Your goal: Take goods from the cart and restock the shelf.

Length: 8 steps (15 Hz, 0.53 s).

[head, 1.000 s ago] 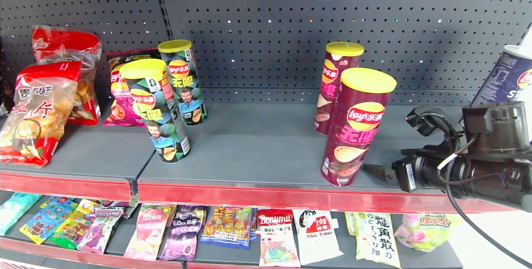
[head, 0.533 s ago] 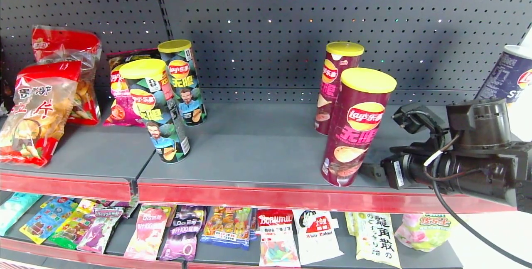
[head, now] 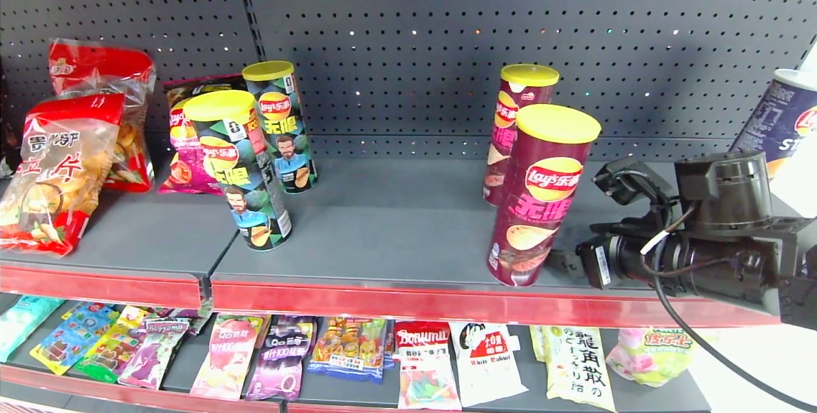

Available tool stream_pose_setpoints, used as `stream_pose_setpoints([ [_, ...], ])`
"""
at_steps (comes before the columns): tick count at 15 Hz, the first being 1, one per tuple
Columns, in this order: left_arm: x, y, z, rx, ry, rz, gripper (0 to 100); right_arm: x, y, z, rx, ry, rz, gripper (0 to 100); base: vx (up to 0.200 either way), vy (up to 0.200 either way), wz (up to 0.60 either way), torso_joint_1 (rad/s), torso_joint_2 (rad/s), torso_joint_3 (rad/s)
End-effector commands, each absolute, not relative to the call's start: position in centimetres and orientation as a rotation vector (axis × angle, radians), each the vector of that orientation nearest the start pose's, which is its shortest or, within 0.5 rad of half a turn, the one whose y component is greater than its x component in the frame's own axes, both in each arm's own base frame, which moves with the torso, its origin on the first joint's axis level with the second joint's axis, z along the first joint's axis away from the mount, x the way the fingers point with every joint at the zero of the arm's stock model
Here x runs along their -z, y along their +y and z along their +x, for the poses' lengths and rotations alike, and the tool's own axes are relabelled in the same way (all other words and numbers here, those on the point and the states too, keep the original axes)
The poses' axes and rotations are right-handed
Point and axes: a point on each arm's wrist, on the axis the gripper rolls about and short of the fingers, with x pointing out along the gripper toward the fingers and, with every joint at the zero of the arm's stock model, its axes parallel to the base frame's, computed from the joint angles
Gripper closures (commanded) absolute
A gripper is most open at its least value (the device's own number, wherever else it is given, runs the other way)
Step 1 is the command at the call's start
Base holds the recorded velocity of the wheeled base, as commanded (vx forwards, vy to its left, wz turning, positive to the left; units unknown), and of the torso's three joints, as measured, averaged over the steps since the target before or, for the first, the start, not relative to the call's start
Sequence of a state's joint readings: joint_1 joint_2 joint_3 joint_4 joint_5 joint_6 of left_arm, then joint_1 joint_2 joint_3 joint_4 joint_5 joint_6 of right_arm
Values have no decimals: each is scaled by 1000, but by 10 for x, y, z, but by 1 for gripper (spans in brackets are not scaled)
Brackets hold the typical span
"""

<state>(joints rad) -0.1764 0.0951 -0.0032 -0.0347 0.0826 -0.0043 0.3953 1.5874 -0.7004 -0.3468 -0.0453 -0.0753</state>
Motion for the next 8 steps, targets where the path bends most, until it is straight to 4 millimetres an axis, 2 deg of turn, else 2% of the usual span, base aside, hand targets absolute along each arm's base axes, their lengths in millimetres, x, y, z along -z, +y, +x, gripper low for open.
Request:
stream_pose_setpoints([
  [1,-82,5,-15,93,57,3,0,-158,101,243,-365,519,-194,0,0,0,0,0,0,0],
  [8,-82,5,-15,93,58,3,0,-157,110,246,-390,511,-200,0,0,0,0,0,0,0],
])
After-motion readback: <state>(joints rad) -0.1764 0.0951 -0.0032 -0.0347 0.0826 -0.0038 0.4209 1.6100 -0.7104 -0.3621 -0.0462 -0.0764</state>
